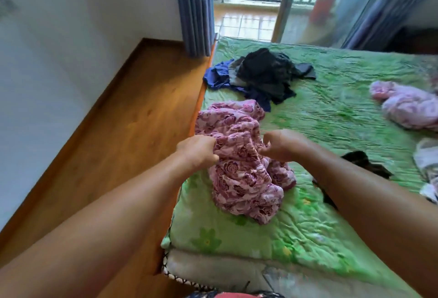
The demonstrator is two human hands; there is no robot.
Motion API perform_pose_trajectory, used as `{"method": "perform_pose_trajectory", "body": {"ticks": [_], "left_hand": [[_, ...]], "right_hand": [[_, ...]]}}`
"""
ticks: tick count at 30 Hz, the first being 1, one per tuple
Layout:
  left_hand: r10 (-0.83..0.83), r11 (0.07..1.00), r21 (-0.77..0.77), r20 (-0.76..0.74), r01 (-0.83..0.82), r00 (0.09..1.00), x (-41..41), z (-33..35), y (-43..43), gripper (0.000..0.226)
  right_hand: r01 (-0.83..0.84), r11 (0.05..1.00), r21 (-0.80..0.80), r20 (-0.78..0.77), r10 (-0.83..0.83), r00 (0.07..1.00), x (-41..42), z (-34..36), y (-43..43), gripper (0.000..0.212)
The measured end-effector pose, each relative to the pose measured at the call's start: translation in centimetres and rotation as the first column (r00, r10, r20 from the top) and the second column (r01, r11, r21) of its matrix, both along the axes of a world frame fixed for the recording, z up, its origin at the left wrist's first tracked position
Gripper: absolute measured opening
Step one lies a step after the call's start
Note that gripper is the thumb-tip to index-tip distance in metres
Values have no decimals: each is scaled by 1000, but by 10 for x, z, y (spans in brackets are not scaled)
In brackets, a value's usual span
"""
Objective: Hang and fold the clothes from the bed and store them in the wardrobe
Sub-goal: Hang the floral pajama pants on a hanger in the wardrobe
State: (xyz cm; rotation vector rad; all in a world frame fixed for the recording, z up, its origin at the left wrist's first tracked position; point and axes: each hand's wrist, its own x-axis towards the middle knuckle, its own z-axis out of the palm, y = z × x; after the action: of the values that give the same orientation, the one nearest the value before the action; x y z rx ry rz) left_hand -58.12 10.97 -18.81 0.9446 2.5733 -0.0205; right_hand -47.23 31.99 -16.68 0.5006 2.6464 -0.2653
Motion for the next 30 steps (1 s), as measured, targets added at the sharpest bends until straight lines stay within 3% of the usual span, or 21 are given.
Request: {"method": "perform_pose_trajectory", "body": {"ticks": [7, 16, 20, 25, 30], "left_hand": [[-174, 985, 1, -16, 174, 985, -25, -22, 39, 38], [-315, 948, -49, 8, 315, 949, -39, -68, 112, 49], [-363, 930, -82, -37, 359, 931, -59, -99, 152, 48], [-498, 864, -177, -169, 471, 851, -85, -142, 195, 56], [-586, 792, -298, -125, 533, 801, -105, -180, 220, 53]], "right_hand": [[140, 989, 41, 8, -140, 990, 20, -18, 15, 33], [203, 975, -88, 123, -191, 974, 7, -88, 45, 23], [261, 953, -155, 190, -231, 954, -8, -139, 56, 57], [361, 899, -249, 271, -294, 917, -15, -210, 56, 68], [482, 824, -299, 265, -413, 871, -8, -267, 47, 71]]}}
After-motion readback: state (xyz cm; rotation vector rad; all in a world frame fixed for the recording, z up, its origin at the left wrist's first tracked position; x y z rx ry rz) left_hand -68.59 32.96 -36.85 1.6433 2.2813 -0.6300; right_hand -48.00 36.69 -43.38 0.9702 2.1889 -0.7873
